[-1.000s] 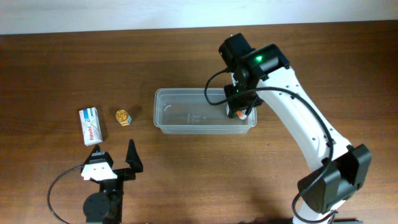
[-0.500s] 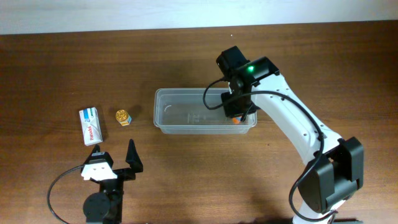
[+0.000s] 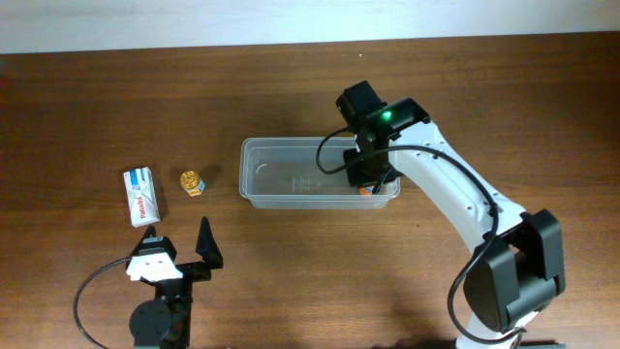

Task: Pack container
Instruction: 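Hold the orange tube inside the container near the other bottles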

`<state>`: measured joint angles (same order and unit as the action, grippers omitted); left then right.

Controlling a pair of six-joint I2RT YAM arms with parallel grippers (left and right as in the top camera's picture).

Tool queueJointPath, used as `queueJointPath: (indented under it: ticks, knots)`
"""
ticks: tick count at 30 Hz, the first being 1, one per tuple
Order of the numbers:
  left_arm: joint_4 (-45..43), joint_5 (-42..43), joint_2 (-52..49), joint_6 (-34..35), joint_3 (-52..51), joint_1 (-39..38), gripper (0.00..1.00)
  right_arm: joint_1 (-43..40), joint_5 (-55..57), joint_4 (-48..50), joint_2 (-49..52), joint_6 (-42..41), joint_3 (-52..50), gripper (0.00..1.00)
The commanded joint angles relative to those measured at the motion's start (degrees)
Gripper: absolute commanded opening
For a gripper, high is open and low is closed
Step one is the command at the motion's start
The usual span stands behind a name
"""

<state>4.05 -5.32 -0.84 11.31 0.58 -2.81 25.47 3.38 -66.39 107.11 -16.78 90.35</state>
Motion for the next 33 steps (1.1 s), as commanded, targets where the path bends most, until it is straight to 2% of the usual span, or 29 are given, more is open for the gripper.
queueJointPath:
  ticks: [1, 15, 33]
  knots:
    - [0.3, 0.4, 0.5, -1.1, -0.1, 0.3, 0.99, 0.0, -0.1, 0.9, 0.3, -1.6, -1.7, 0.21]
    - [0.3, 0.4, 0.5, -1.1, -0.1, 0.3, 0.99, -0.1, -0.1, 1.4, 0.3, -3.7, -2.2, 0.21]
    - [0.3, 0.4, 0.5, -1.1, -0.1, 0.3, 0.99, -0.1, 0.3, 1.3, 0.3, -13.7, -2.2, 0.22]
